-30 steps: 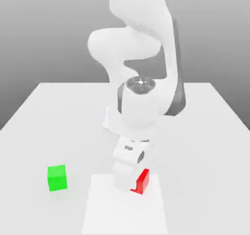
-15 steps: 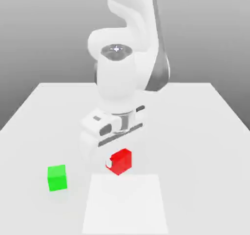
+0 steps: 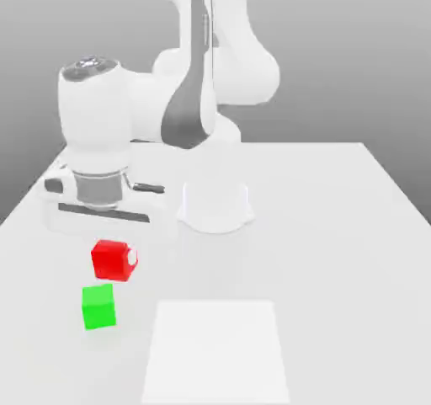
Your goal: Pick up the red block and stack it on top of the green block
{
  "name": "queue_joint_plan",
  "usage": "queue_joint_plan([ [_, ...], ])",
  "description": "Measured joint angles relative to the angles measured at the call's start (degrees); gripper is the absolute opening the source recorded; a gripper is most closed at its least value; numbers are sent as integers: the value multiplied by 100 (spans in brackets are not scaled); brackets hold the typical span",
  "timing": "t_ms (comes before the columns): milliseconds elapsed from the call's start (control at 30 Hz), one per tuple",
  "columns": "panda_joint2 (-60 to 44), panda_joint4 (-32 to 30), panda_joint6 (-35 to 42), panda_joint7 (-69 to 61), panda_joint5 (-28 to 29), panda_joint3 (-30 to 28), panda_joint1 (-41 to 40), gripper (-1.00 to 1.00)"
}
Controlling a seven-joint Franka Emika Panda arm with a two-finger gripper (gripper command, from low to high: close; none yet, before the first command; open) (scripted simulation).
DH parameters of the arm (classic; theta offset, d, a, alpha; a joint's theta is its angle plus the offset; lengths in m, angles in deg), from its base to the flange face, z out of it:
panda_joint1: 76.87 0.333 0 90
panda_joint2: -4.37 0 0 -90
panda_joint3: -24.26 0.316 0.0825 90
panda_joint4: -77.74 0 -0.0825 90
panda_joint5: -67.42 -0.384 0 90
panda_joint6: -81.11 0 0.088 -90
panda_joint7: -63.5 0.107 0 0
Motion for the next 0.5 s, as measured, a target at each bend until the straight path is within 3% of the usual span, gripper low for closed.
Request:
queue_joint_plan([
  [167,-394,68,-327,110,-313,-90,-44,-100],
  [367,-1211,96,-1062,-420,-1076,81,-50,-100],
  [400,-1338,96,-1178,-506,-1197,145,-93,100],
  [500,-1338,96,-1178,-505,-1197,145,-93,100],
])
